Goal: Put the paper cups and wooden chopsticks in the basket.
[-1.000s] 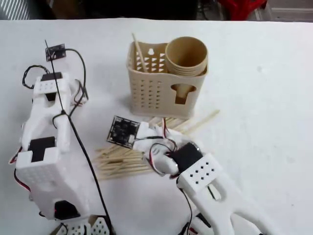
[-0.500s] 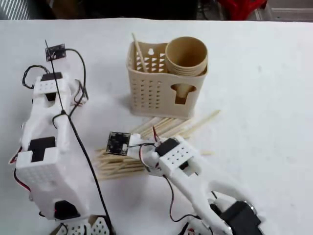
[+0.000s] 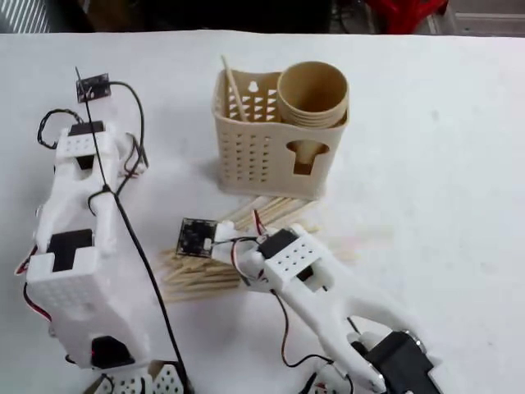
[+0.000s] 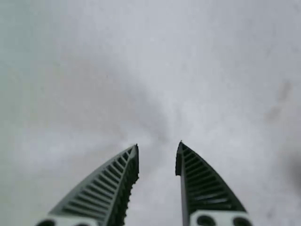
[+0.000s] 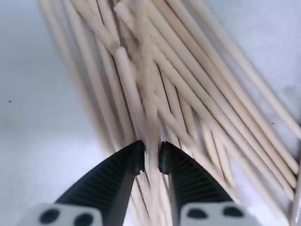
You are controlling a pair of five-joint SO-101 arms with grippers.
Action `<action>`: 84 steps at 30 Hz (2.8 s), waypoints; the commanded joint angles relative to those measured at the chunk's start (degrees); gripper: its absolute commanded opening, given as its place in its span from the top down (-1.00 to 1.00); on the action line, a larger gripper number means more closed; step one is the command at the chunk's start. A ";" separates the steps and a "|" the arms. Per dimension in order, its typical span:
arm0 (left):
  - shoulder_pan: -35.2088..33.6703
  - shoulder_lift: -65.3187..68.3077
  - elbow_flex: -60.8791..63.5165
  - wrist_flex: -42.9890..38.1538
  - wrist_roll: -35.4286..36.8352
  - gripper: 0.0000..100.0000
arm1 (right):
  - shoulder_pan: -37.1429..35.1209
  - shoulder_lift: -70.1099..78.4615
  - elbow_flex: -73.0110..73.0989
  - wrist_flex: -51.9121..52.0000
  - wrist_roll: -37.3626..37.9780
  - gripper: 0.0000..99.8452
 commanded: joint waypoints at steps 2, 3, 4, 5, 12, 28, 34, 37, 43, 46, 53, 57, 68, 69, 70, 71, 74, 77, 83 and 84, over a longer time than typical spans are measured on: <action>0.48 -1.71 -0.26 -0.70 0.53 0.70 | -0.31 -0.13 -1.23 -0.84 0.35 0.90; 0.48 -1.71 -0.26 -0.70 0.53 0.70 | -0.31 -0.22 -1.32 -0.84 0.18 0.90; 0.48 -1.71 -0.26 -0.79 0.53 0.70 | -0.22 -0.57 -1.41 -0.84 0.09 0.90; 0.48 -1.71 -0.26 -0.79 0.53 0.70 | -0.13 -0.66 -1.58 -0.75 0.09 0.91; 0.57 -1.71 -0.26 -1.05 0.53 0.70 | 2.77 -7.96 -1.23 0.92 0.00 0.97; 0.66 -1.71 -0.26 -1.05 0.53 0.70 | 3.47 -37.76 -14.95 10.77 -18.29 0.97; 0.57 -1.71 -0.26 -0.97 0.53 0.70 | 3.56 -34.59 -28.75 1.36 -29.01 0.97; 0.57 -1.71 -0.26 -0.79 0.53 0.70 | 4.97 -29.49 -33.58 -6.90 -32.79 0.97; 0.48 -1.71 -0.26 -0.79 0.53 0.70 | 11.21 -14.11 -39.12 -27.65 -33.32 0.96; 0.48 -1.71 -0.26 -0.97 0.53 0.70 | 13.49 -7.43 -40.53 -31.87 -32.00 0.96; 0.48 -1.71 -0.26 -1.05 0.53 0.70 | 13.76 -0.66 -37.36 -37.23 -32.00 0.97; 0.48 -1.71 -0.26 -1.05 0.53 0.70 | 13.93 -0.66 -33.32 -39.60 -31.82 0.96; 0.48 -1.71 -0.26 -1.05 0.53 0.70 | 13.93 -0.75 -31.82 -36.35 -31.56 0.76; 0.48 -1.71 -0.26 -1.05 0.53 0.70 | 13.85 -0.75 -31.82 -35.47 -31.56 0.78; 0.48 -1.71 -0.26 -1.05 0.53 0.70 | 13.85 -0.84 -31.82 -34.15 -31.56 0.81; 0.48 -1.71 -0.26 -1.05 0.53 0.70 | 13.76 -1.36 -31.74 -31.96 -31.56 0.83; 0.48 -1.71 -0.26 -1.05 0.53 0.70 | 13.93 -4.88 -31.74 -20.79 -31.56 0.88; 0.48 -1.71 -0.26 -1.05 0.53 0.70 | 14.02 -10.59 -31.74 -3.74 -31.56 0.87; 0.48 -1.71 -0.26 -1.05 0.53 0.70 | 8.13 -19.21 -30.42 23.87 -15.65 0.67; 0.48 -1.71 -0.26 -1.05 0.53 0.70 | 6.73 -19.74 -29.19 26.15 -13.27 0.63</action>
